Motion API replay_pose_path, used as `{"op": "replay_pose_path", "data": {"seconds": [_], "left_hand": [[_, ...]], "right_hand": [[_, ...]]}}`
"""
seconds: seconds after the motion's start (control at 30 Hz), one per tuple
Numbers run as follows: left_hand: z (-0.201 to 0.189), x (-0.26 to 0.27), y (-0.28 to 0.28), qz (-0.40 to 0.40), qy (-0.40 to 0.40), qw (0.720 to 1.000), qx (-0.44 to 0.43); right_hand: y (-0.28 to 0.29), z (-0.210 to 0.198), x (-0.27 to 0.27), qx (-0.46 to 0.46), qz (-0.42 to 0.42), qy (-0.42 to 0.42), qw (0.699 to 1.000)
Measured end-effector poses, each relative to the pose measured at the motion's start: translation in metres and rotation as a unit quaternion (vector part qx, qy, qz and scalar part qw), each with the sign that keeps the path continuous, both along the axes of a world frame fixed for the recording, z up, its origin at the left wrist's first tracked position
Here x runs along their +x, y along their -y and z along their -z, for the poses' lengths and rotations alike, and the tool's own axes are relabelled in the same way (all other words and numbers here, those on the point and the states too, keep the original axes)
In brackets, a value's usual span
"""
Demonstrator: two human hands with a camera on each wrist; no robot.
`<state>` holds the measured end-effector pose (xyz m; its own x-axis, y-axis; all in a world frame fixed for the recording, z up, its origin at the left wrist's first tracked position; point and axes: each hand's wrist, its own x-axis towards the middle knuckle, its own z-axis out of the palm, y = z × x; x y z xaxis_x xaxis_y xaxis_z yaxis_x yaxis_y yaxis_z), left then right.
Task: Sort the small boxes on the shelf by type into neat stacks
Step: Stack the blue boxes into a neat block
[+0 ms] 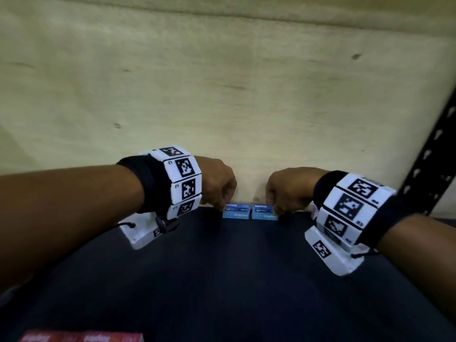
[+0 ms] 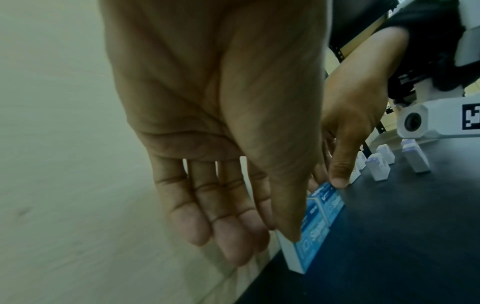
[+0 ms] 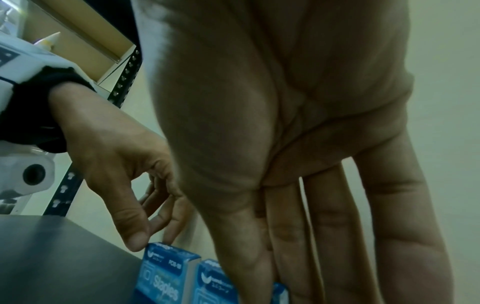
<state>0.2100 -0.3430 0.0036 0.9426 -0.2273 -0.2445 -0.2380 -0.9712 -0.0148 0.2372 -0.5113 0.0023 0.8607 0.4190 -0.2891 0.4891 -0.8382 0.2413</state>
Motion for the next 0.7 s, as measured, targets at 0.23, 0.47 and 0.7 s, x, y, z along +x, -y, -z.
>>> {"op": "replay_pose_path", "data": {"seconds": [0.23,0.47,0.7], "left_hand": [[0.001,-0.018,0.005,0.010,0.009,0.999,0.034],[-0.004,-0.066,0.017,0.027,-0.066,0.997,0.025],[-0.009,-0.120,0.030,0.050,-0.123,0.991,0.000]], "right_hand": [[0.010,-0.004,-0.015,0.003,-0.006,-0.012,1.000],[0.035,-0.006,-0.061,0.036,-0.001,-0.089,0.995],[0.056,-0.010,-0.116,0.070,-0.035,-0.154,0.985]]}}
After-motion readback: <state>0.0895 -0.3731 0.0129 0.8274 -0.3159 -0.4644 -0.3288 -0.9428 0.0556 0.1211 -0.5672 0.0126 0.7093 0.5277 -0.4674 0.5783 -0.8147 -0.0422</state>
